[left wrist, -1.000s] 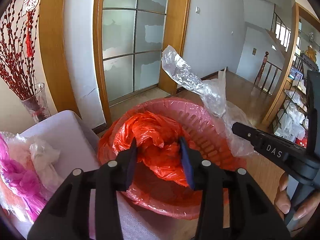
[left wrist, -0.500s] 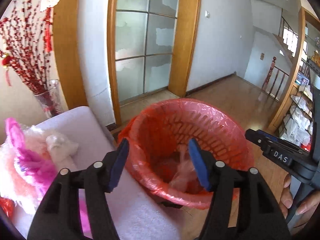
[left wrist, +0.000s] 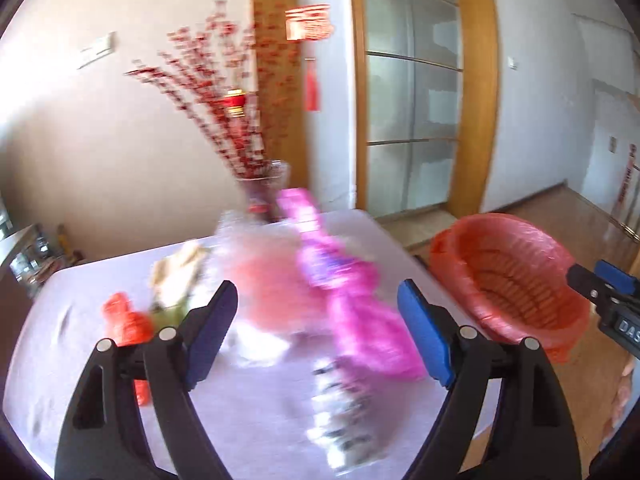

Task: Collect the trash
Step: 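Return the left tool to the table, then grasp the white-and-black patterned bag with the right tool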

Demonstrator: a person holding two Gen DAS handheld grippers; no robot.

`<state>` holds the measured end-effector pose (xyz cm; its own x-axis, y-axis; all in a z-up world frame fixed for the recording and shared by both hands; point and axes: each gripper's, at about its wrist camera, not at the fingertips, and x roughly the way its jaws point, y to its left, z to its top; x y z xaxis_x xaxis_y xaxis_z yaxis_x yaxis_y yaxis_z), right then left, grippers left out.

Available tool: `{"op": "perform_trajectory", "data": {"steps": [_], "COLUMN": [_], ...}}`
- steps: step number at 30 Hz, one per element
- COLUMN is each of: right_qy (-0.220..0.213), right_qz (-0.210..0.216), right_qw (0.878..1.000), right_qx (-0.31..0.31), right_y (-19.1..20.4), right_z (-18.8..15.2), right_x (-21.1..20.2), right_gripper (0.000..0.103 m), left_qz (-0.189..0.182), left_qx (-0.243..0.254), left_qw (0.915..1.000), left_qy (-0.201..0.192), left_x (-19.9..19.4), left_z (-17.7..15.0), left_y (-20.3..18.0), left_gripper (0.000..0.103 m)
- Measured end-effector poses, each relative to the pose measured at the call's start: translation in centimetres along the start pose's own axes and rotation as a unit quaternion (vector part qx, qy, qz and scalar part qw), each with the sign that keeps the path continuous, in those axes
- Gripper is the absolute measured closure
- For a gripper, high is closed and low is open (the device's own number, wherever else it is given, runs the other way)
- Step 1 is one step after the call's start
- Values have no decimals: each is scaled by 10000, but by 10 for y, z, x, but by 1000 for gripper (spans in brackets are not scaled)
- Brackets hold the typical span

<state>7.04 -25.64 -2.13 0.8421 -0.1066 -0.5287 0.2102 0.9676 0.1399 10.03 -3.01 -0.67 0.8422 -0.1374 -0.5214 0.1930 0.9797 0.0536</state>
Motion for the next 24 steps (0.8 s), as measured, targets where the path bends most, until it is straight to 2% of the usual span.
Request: {"op": "perform_trajectory", "data": {"steps": [6,9,15,24], "right_qy": [386,679,1027,1259], "right_qz": [668,923,1120,940], "right_qw": [9958,9910,9843,9833], "right_qx": [-491,-695,-894,-923], "right_y": [72,104,148,164], "right_z": [-23,-37,-60,-73], "right_x": [5,14,29,49], "right_gripper": [34,42,47,47], "left_qz": [811,1107,1328,1299], "left_qx": [-434,-575,-739,-903], "left_qw": [9957,9920,9879,9860], "left_qy": [109,186,309,533], "left_x": [-12,-17,-22,-14], "left_z": [-19,-29,-45,-63], "left_y": [76,110,148,168], "left_gripper": [22,22,22,22]}}
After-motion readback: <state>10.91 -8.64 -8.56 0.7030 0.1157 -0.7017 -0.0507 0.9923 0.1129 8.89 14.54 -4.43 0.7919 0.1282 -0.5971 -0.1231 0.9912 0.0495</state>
